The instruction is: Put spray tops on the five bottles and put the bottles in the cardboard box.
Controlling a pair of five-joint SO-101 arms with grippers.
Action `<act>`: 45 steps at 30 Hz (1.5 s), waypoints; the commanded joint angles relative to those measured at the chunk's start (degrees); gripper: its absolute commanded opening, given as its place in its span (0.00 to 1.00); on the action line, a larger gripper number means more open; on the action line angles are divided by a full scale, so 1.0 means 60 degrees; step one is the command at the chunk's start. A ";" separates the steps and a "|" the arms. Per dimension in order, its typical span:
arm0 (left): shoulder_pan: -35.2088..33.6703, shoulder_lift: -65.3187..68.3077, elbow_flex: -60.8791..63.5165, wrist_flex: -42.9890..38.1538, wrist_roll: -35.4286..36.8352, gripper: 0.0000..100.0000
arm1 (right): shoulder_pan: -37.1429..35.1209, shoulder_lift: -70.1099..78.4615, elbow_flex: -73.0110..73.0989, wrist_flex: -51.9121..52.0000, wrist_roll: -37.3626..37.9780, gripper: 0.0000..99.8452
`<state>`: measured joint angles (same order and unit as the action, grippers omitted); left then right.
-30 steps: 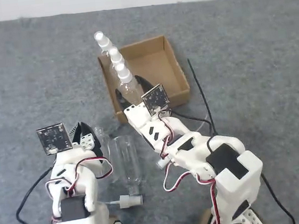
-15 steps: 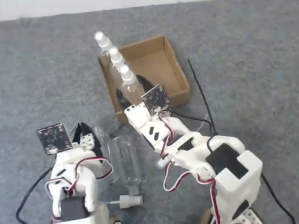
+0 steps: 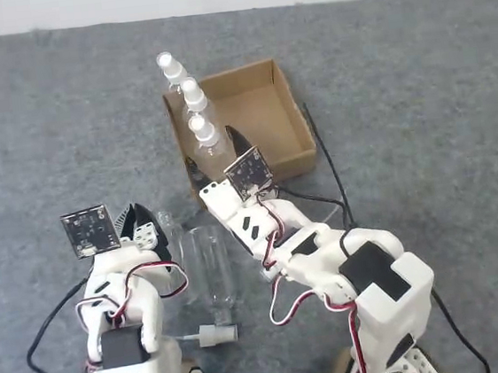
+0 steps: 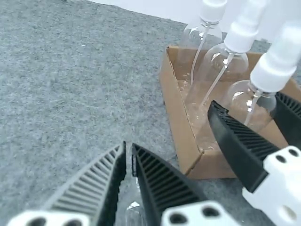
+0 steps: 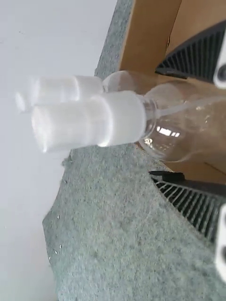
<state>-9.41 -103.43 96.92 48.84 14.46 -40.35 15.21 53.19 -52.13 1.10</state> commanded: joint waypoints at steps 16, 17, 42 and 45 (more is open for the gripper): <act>-0.0059 -0.0132 -0.0095 -0.0234 -0.0073 0.01 | -0.0110 -0.2176 0.1011 0.0667 0.0381 0.26; -0.0059 -0.0132 -0.0095 -0.0234 -0.0073 0.01 | -0.0110 -0.2337 0.1114 0.0681 0.0381 0.26; -0.0073 -0.0132 -0.0212 -0.0234 -0.0029 0.01 | -0.0037 -0.8637 0.2740 0.5458 -0.0176 0.26; -0.0073 -0.0132 -0.0227 -0.0249 -0.0029 0.01 | -0.0095 -0.9766 0.2711 0.6733 -0.0410 0.26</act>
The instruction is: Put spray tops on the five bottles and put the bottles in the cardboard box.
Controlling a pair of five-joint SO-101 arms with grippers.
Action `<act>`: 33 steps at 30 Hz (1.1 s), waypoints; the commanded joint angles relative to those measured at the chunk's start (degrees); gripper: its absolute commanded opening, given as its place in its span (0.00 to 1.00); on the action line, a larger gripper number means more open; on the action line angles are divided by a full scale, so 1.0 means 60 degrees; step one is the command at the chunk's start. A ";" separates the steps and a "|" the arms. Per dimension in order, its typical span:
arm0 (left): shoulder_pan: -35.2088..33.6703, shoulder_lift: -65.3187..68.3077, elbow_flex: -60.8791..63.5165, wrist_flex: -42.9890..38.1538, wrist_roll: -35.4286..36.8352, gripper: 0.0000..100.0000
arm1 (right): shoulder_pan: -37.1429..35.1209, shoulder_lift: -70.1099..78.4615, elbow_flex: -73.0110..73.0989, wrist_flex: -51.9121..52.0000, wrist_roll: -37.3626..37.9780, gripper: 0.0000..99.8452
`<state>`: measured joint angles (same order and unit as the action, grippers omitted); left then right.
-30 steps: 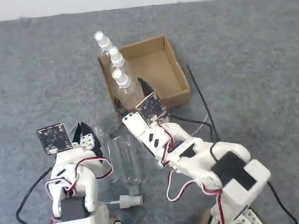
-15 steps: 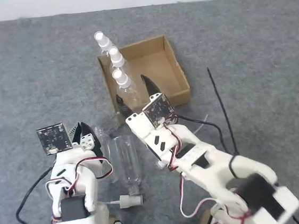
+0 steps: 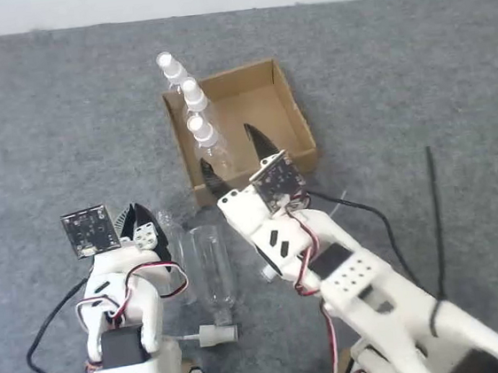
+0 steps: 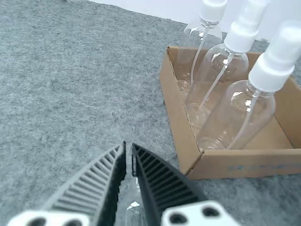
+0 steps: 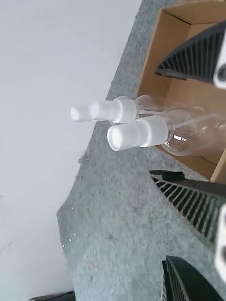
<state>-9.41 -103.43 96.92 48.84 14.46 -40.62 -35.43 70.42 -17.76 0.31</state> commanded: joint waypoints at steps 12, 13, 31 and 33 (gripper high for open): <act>-0.1084 -0.0132 -0.0549 -0.0293 -0.0015 0.01 | -0.0432 -0.5165 -0.0498 0.4696 -0.0322 0.26; -0.1172 -0.0132 -0.0579 -0.0366 -0.0015 0.01 | -0.0520 -0.5282 -0.0659 0.5048 -0.0322 0.26; -0.4381 -0.0132 -0.0564 -0.2168 -0.0073 0.01 | -0.3114 -0.5311 -0.2198 0.8681 -0.0249 0.21; -0.4381 -0.0132 -0.0564 -0.2168 -0.0073 0.01 | -0.3304 -0.4886 -0.2198 0.8623 -0.0249 0.19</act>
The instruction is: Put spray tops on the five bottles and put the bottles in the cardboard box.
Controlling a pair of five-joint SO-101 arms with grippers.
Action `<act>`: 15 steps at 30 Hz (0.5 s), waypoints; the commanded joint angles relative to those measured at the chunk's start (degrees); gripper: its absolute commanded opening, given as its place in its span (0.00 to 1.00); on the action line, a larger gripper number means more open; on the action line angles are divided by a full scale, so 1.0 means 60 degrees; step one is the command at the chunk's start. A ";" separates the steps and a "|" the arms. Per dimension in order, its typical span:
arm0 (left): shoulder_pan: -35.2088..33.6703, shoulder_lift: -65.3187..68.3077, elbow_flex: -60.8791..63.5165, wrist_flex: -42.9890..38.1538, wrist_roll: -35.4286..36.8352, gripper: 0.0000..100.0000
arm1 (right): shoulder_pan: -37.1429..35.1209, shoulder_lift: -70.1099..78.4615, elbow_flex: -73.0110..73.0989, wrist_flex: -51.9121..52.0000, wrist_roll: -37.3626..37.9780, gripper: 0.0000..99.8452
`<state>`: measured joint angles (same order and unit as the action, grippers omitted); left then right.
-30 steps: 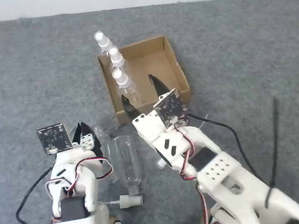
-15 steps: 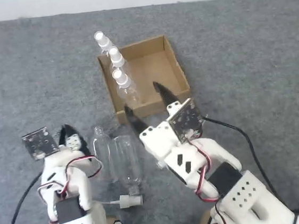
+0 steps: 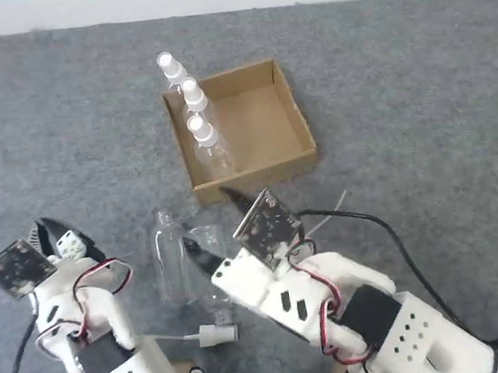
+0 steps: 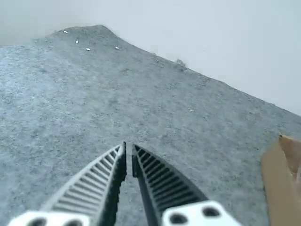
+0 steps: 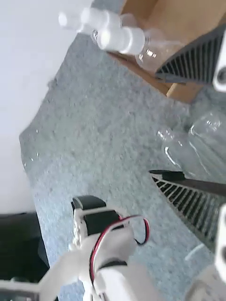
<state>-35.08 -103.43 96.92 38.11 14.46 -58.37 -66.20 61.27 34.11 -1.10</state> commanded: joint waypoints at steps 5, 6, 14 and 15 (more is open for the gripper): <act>-0.0103 -0.0132 -0.0564 -0.0381 -0.0073 0.01 | -0.0564 0.2337 -0.1275 -0.0007 -0.0073 0.19; -0.0103 -0.0132 -0.0564 -0.0381 -0.0073 0.01 | -0.0564 0.2864 -0.1436 -0.0007 -0.0073 0.19; -0.0103 -0.0132 -0.0549 -0.0381 -0.0073 0.01 | -0.0520 0.6029 -0.2828 0.0212 -0.0923 0.19; -0.0103 -0.0132 -0.0505 -0.0381 -0.0088 0.01 | -0.0520 0.6308 -0.3048 0.0403 -0.1070 0.19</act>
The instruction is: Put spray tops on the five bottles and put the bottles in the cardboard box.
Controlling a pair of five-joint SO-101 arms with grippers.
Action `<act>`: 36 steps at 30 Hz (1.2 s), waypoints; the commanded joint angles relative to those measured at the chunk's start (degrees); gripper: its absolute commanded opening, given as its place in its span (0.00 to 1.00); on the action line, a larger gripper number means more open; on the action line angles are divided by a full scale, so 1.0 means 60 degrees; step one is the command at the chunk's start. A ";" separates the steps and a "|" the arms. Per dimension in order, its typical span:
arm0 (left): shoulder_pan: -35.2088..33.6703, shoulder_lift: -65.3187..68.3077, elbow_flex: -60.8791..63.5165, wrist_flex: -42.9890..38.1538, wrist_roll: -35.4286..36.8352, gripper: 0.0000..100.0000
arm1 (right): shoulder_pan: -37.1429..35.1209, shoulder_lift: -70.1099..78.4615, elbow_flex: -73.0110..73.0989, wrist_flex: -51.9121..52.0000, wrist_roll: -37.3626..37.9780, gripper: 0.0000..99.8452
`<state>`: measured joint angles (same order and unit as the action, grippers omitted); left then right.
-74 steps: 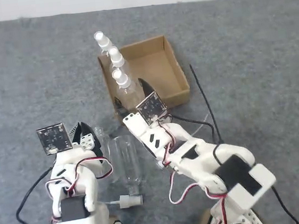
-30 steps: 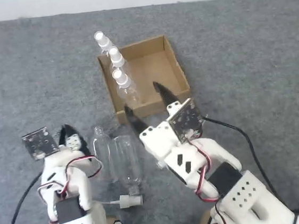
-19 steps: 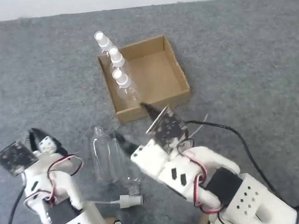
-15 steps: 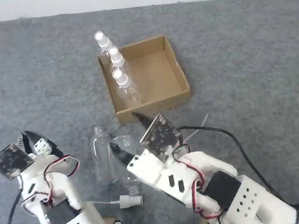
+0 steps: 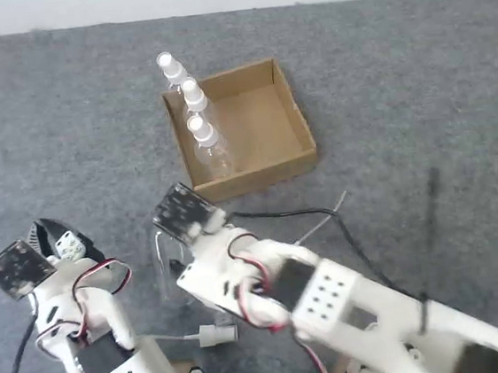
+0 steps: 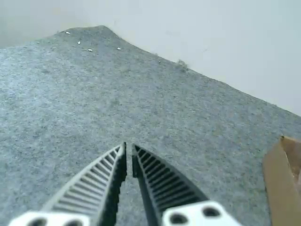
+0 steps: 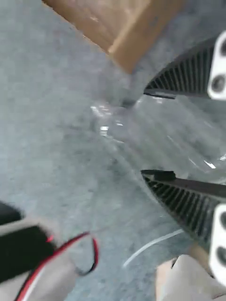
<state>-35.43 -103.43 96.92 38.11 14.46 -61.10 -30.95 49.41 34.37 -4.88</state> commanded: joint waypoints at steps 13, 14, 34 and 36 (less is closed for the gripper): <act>-0.0029 -0.0132 -0.0476 -0.0396 -0.0088 0.01 | 0.0608 0.3128 -0.3648 0.2293 -0.1978 0.19; -0.0029 -0.0132 -0.0476 -0.0396 -0.0088 0.01 | 0.0608 0.3319 -0.3795 0.2396 -0.1978 0.19; -0.0015 -0.0132 -0.0462 -0.0396 -0.0088 0.01 | 0.1341 0.6484 -0.5275 0.2645 -0.1905 0.18; -0.0015 -0.0132 -0.0462 -0.0396 -0.0088 0.01 | 0.1341 0.6557 -0.5392 0.2894 -0.1890 0.18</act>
<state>-35.34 -103.43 96.92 37.58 14.46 -54.07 8.35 19.96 49.67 -16.22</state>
